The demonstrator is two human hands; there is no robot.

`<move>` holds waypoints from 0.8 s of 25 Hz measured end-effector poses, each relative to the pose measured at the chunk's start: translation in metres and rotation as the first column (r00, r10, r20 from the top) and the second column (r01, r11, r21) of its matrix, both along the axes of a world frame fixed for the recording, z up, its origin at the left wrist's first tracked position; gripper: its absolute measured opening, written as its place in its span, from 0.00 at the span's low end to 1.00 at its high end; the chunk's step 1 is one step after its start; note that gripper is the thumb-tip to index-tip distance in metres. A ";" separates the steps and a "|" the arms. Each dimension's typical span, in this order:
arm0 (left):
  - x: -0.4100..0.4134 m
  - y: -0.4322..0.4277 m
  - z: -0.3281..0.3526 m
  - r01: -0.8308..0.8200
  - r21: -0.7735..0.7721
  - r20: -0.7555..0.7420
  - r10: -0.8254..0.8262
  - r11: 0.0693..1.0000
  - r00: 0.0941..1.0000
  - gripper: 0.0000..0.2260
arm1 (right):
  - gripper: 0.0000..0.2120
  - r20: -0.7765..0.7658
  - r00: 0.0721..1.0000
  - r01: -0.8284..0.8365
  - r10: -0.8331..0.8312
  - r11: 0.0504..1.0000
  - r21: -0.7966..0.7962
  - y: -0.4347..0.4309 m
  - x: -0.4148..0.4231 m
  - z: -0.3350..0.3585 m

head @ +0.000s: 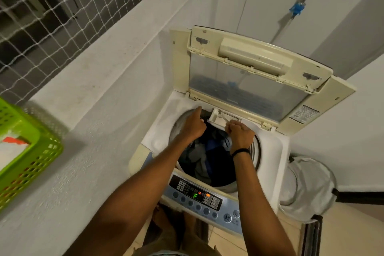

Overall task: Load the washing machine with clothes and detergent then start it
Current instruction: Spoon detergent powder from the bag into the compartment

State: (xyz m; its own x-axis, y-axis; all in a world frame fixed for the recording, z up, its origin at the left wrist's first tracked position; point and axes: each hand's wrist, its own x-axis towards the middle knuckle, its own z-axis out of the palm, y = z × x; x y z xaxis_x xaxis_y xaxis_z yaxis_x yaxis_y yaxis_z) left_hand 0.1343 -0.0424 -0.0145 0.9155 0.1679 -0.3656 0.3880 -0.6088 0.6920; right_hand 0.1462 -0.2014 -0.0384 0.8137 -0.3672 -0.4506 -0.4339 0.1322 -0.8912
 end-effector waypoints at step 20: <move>-0.251 0.220 0.248 -0.642 -0.316 0.684 0.637 0.699 0.357 0.09 | 0.09 0.308 0.614 -0.772 0.727 0.470 0.428 0.231 -0.114 0.228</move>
State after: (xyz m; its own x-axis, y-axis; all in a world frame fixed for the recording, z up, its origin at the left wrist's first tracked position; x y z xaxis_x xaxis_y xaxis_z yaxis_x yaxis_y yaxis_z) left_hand -0.1164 0.1776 0.2333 0.4668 0.8196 0.3322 0.0596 -0.4039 0.9129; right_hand 0.0322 0.0298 0.1900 0.7080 0.6443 -0.2892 -0.5166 0.1933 -0.8341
